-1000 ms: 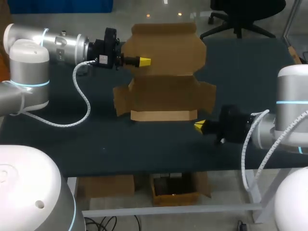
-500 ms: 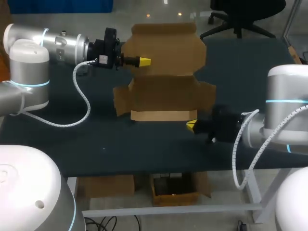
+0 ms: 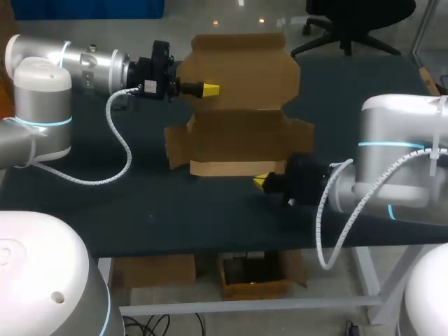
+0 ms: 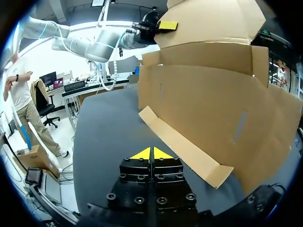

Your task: Assemble the packaging by folding the flat box into shape, placing the metal phone stand inside, and closing the box properly

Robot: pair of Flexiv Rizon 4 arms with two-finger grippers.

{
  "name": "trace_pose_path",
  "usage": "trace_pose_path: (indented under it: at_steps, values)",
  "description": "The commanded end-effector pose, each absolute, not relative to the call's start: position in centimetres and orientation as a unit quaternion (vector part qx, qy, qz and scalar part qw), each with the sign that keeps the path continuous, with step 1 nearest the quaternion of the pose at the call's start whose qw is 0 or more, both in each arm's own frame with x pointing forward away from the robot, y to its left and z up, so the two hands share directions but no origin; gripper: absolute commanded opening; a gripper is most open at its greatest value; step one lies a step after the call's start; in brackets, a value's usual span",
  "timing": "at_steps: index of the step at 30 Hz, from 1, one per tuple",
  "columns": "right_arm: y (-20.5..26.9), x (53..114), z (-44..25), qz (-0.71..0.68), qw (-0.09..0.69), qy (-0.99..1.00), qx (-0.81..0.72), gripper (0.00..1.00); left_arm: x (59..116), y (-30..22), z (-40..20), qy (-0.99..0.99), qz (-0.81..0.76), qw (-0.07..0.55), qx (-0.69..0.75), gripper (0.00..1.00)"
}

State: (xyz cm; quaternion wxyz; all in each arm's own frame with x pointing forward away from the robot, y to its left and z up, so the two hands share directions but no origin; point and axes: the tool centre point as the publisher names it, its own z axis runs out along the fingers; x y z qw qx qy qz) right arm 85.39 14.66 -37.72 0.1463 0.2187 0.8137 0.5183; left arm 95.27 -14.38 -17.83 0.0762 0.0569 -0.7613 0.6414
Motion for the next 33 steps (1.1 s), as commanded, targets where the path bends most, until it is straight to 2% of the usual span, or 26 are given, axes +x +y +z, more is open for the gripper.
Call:
trace_pose_path:
  at_steps: [1, 33]
  values:
    - [16.9, 86.8, -38.9, 0.515, 0.150, 0.815, 0.219, 0.00, 95.3, -14.3, -17.9, -0.761, 0.641, 0.077, 0.056, 0.00]
    - [19.2, 90.6, -41.3, 0.519, 0.155, 0.807, 0.233, 0.00, 95.3, -14.3, -17.9, -0.761, 0.641, 0.077, 0.056, 0.00]
